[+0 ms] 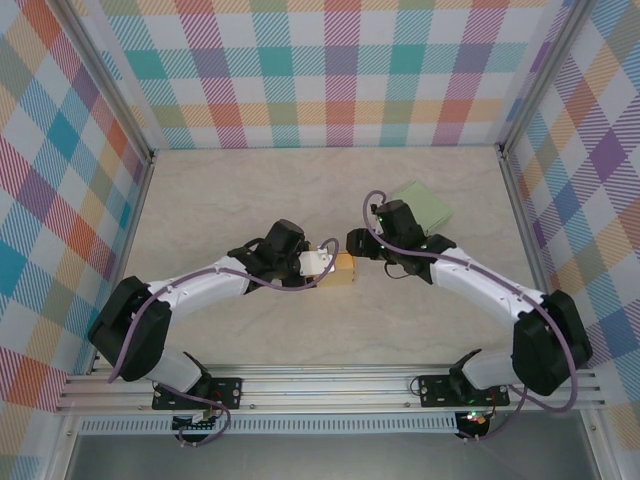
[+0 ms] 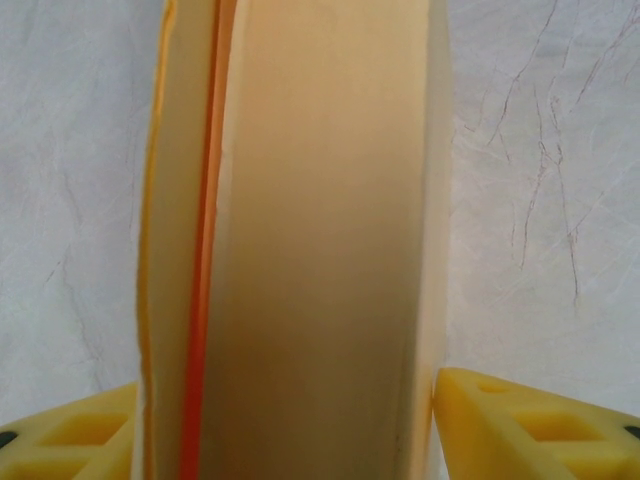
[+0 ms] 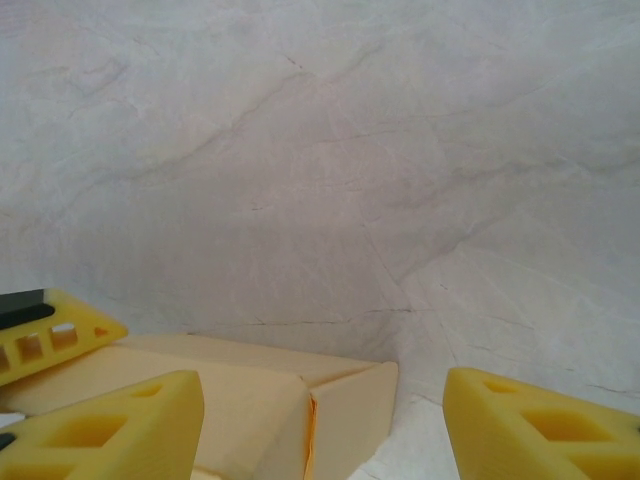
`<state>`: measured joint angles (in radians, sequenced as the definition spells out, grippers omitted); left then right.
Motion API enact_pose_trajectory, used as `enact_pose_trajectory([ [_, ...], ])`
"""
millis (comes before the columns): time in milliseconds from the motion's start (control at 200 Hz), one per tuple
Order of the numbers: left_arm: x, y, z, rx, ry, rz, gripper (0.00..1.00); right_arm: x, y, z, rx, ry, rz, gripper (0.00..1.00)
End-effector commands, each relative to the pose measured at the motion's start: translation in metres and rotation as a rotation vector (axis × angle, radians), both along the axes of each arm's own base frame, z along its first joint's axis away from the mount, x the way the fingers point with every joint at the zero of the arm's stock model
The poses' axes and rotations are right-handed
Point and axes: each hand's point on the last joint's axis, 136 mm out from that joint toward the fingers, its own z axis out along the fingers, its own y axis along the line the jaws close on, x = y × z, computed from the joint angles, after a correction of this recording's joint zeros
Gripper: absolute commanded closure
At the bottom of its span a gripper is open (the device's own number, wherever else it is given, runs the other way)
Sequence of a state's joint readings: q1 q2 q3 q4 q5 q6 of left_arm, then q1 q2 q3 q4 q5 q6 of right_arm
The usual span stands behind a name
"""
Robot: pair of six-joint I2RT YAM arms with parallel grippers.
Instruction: Fold the paper box
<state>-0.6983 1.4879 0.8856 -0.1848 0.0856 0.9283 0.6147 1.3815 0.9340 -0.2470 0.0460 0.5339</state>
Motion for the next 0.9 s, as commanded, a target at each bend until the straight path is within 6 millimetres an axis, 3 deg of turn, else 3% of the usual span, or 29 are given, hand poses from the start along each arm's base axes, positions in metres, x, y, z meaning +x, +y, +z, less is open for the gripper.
enact_pose_trajectory([
  [0, 0.0, -0.002, 0.002, 0.006, 0.022, 0.013, 0.37, -0.001, 0.014, 0.0, 0.057, 0.04, 0.037, 0.34],
  [450, 0.008, -0.001, 0.008, -0.014, 0.01, 0.08, 0.36, -0.022, 0.003, -0.034, 0.047, 0.111, 0.02, 0.35],
  [895, 0.008, 0.001, 0.011, -0.035, 0.003, 0.098, 0.35, -0.032, -0.005, -0.064, 0.038, 0.154, -0.001, 0.46],
])
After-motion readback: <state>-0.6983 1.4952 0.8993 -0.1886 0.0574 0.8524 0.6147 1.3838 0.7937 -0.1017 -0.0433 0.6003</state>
